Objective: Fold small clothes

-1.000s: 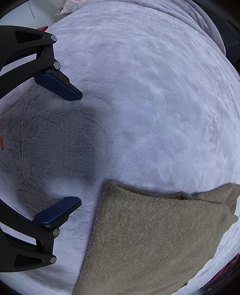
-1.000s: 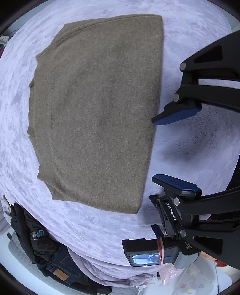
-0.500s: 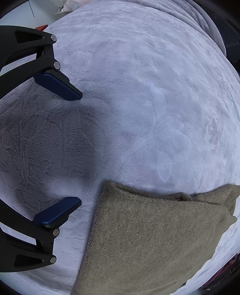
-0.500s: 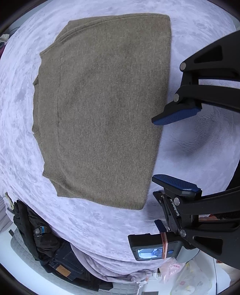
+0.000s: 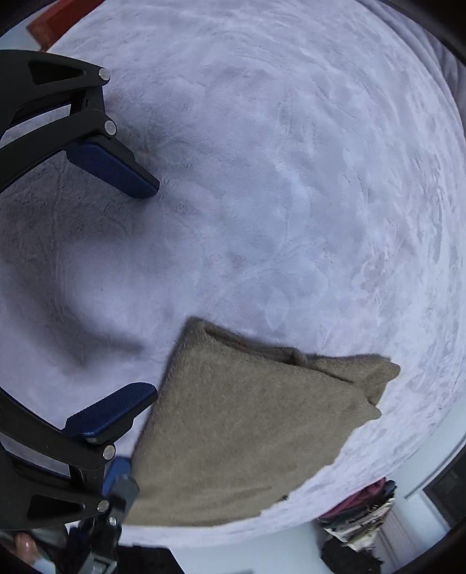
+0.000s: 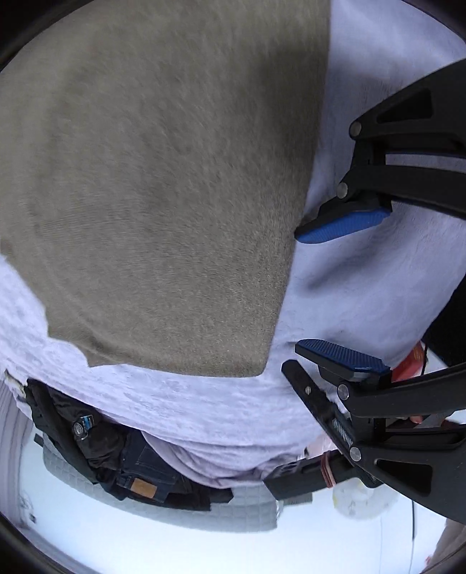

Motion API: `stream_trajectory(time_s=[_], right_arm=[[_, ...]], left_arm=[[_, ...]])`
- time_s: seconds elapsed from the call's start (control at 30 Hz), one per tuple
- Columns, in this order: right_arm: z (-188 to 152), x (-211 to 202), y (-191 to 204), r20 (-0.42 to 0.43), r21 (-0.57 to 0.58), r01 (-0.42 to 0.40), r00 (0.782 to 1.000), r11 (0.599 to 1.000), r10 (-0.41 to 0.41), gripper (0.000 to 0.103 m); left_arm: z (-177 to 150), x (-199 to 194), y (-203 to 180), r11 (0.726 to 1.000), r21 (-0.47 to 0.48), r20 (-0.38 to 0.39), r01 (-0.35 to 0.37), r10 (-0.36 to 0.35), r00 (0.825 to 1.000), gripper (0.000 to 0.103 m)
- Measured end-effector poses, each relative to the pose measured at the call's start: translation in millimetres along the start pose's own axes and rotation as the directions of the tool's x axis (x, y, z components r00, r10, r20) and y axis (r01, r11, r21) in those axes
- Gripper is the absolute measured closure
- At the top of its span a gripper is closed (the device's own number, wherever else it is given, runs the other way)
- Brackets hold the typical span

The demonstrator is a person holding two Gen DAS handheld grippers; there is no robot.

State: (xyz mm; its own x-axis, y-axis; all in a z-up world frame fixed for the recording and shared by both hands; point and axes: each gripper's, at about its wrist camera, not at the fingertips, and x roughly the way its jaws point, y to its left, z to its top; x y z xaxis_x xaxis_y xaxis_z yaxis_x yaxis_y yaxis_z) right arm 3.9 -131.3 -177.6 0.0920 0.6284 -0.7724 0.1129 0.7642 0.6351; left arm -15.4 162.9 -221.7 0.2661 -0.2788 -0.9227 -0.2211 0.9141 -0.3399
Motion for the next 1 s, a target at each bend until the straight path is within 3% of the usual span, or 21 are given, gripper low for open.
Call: stream_trajectory(time_s=[0.13, 0.37, 0.73, 0.83, 1.0], right_arm=[[3.1, 12.5, -9.3, 0.013, 0.068, -0.083, 0.996, 0.994, 0.083, 0.044], [1.5, 11.7, -26.8, 0.048, 0.144, -0.155, 0.988, 0.977, 0.150, 0.044], [-9.0, 3.9, -43.4, 0.142, 0.219, -0.231, 0.969, 0.948, 0.203, 0.042], [-5.9, 4.8, -41.0, 0.141, 0.220, -0.232, 0.969, 0.948, 0.205, 0.039], [4.2, 16.8, -41.5, 0.188, 0.261, -0.300, 0.948, 0.918, 0.257, 0.040]], left_arm=[[6.1, -1.3, -9.2, 0.995, -0.042, -0.004, 0.085, -0.086, 0.996, 0.000], [5.1, 12.7, -44.3, 1.000, 0.025, -0.057, -0.005, 0.006, 0.998, 0.000], [8.7, 20.9, -50.2, 0.997, 0.072, -0.102, -0.022, 0.030, 0.994, 0.000], [9.7, 15.1, -43.1, 0.997, 0.037, -0.100, 0.066, -0.062, 0.993, 0.000], [12.3, 10.9, -33.6, 0.971, -0.019, -0.111, 0.237, -0.238, 0.965, 0.000]])
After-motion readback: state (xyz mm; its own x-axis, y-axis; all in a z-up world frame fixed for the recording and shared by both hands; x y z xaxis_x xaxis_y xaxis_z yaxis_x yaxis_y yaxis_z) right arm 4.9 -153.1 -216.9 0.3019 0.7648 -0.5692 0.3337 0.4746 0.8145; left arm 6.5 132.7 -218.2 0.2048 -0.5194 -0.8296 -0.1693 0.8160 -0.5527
